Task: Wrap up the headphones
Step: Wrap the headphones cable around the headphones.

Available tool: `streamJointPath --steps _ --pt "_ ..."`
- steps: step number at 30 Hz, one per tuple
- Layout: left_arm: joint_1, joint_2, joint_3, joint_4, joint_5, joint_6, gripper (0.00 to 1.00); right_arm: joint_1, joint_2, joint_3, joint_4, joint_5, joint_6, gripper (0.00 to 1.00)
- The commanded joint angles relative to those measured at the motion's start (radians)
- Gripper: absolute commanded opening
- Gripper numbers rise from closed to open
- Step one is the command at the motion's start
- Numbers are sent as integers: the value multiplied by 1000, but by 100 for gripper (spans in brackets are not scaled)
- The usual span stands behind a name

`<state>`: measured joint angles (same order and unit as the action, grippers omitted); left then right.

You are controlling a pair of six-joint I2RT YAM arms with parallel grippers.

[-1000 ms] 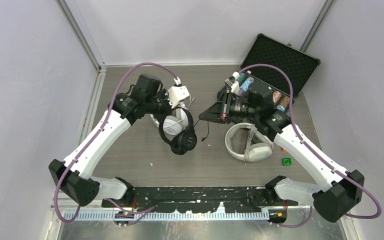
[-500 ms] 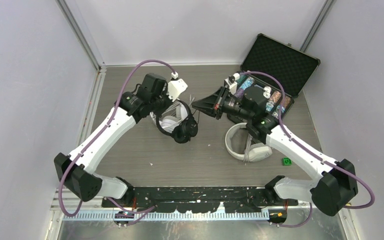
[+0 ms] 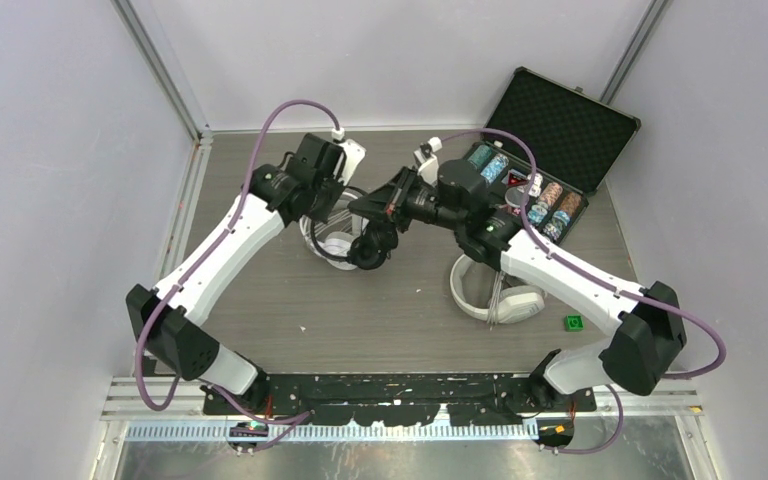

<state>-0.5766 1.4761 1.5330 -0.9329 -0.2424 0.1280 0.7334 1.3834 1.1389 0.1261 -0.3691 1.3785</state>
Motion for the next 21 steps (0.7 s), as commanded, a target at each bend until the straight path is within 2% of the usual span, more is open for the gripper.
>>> streamJointPath --steps 1,4,10,21 --pt "0 32 107 -108 -84 -161 0 59 18 152 -178 70 -173 8" --pt "4 53 163 -161 -119 -203 0 92 45 244 -342 108 -269 10" --pt "16 32 202 -156 -106 -291 0 143 35 291 -483 227 -395 14" --pt "45 16 264 -151 -91 -433 0 225 10 312 -595 345 -481 21"
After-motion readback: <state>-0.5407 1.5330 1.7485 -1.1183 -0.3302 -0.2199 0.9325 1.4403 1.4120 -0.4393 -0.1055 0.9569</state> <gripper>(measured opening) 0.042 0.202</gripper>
